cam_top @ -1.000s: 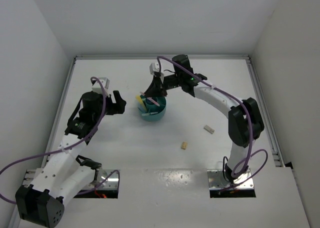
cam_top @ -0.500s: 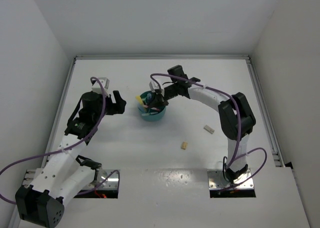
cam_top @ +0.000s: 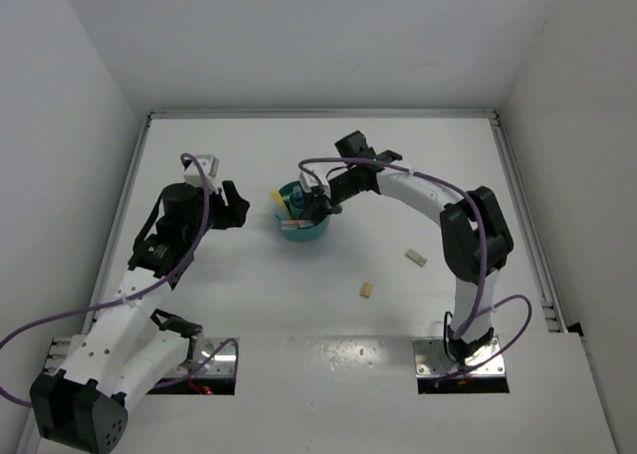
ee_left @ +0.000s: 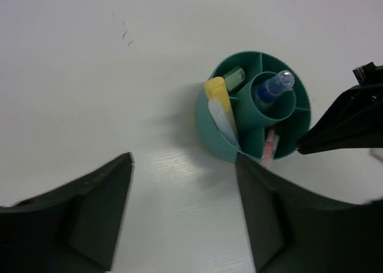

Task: Sort the stationery into containers
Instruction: Place the pen in the storage box, then pick up the stationery from the center of the board.

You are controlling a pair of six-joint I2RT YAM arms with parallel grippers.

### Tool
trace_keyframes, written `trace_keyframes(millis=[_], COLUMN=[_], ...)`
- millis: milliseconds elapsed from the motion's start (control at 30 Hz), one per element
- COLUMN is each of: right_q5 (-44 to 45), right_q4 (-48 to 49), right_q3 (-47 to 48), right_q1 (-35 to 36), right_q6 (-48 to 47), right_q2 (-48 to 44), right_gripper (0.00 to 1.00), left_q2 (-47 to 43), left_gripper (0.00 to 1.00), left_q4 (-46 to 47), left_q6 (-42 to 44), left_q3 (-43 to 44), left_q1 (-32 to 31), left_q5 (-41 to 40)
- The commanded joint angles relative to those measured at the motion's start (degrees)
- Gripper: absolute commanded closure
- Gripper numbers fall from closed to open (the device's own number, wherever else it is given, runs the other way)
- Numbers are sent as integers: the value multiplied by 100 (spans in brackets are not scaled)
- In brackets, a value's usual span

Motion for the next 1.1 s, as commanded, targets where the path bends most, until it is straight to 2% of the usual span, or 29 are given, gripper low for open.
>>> trace_keyframes(millis=[0,33,67,100,133,167,200,233,267,300,333,367,433,633,867,1067], right_q5=[203,1058,1659,2918,3513,4041,4960,5439,6288,6566,6891,6972,6973,7420,7483,6711], right_q4=[676,1002,1231,1268,1103,580,218,-230,-939,-1129,-1235,-1132,-1095,-850,-551,-568], right_q3=[261,77,6,5,5,57,179,181,15,-221,-519,-1236,-1934,-2789,-3018,-2904], right_q1=[-13,-13,-13,-13,-13,-65,-118,-118,-118,-188,-258,-259,-312,-478,-829,-1164], right_q6=[1306,2714,3337,3979,4168,4318,4432,4433,4433,4433,4512,4600,4653,4521,4267,4082], right_q2=[-926,-1337,-1533,-1857,-1947,-1948,-1948,-1843,-1842,-1842,-2042,-2253,-2614,-2809,-2353,-1685], right_gripper=[100,100,100,100,100,90,71,62,53,48,46,41,32,30,30,31], left_q2=[-195,-196,-196,-196,-196,-248,-248,-248,-248,-196,-196,-143,-143,-257,-310,-310], left_gripper=[36,57,97,100,100,100,100,95,84,69,45,39,30,29,29,29], left_q4=[272,360,361,413,413,483,562,563,641,711,712,712,765,765,765,765], left_q6=[10,10,10,10,10,10,63,133,186,186,238,239,239,239,239,239], left_q3=[57,57,57,57,57,-3,-4,-4,-4,-4,-4,-4,-4,-4,-4,-4], left_q1=[57,57,57,57,57,57,57,57,57,57,57,57,5,5,5,5], left_q5=[270,436,524,760,919,1095,1262,1699,1929,2123,2473,2624,2731,2679,2679,2679])
